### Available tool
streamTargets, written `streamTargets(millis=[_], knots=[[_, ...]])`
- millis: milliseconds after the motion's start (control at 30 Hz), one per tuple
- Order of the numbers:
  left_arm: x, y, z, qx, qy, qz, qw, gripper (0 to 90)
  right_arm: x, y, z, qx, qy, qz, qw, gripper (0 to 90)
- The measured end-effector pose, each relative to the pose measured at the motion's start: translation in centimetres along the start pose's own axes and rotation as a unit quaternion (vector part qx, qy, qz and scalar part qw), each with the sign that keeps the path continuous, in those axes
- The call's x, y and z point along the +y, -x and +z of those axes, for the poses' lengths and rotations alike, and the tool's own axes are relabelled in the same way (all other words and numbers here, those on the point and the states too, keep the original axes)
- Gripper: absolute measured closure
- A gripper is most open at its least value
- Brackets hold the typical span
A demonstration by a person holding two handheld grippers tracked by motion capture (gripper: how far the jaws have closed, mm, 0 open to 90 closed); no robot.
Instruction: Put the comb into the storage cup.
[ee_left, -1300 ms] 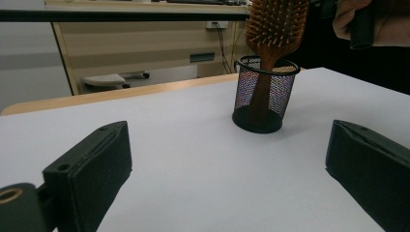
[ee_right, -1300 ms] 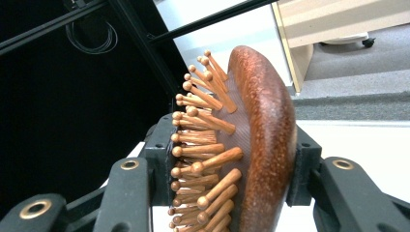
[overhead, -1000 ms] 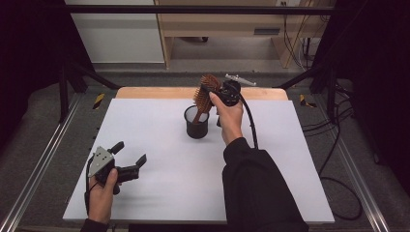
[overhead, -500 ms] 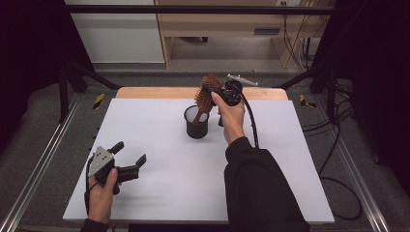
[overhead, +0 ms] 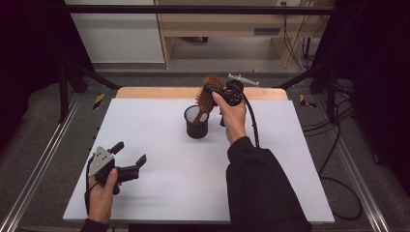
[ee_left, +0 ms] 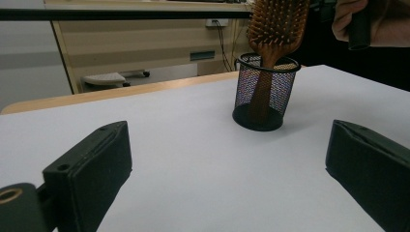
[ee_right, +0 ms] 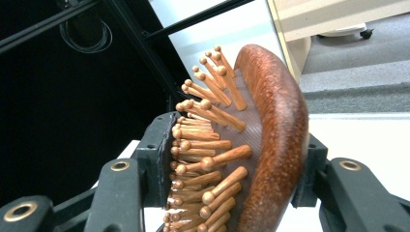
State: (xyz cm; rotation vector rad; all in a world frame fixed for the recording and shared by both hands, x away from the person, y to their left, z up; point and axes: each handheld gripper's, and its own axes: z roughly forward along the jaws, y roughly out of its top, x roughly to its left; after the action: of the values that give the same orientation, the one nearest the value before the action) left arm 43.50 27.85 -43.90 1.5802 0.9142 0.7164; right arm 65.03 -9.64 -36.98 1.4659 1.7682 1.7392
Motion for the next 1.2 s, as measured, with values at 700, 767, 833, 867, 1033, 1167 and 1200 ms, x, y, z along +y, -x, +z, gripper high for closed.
streamTargets(millis=[700, 767, 833, 867, 1033, 1167, 1200], knots=[[-0.03, 0.05, 0.06, -0.002, -0.003, 0.000, 1.0000, 2.8, 0.23, 0.23, -0.50, -0.006, -0.011, -0.021, 0.9997, 40.6], [-0.03, 0.06, 0.05, -0.002, -0.003, 0.001, 1.0000, 2.8, 0.24, 0.25, -0.54, -0.007, -0.012, -0.023, 0.9996, 40.1], [-0.04, 0.05, 0.07, -0.002, -0.004, 0.000, 1.0000, 2.8, 0.25, 0.25, -0.56, -0.008, -0.012, -0.026, 0.9996, 39.3], [-0.04, 0.04, 0.08, -0.002, -0.004, 0.000, 1.0000, 2.8, 0.25, 0.26, -0.55, -0.009, -0.013, -0.026, 0.9995, 38.9], [-0.06, 0.04, 0.09, -0.003, -0.005, 0.000, 1.0000, 2.8, 0.29, 0.29, -0.63, -0.011, -0.012, -0.028, 0.9995, 37.6], [-0.07, 0.04, 0.11, -0.004, -0.006, 0.000, 1.0000, 2.8, 0.28, 0.21, -0.63, -0.013, -0.012, -0.030, 0.9994, 35.3], [-0.07, 0.04, 0.11, -0.004, -0.006, 0.000, 1.0000, 2.8, 0.27, 0.20, -0.61, -0.013, -0.012, -0.030, 0.9994, 34.2]])
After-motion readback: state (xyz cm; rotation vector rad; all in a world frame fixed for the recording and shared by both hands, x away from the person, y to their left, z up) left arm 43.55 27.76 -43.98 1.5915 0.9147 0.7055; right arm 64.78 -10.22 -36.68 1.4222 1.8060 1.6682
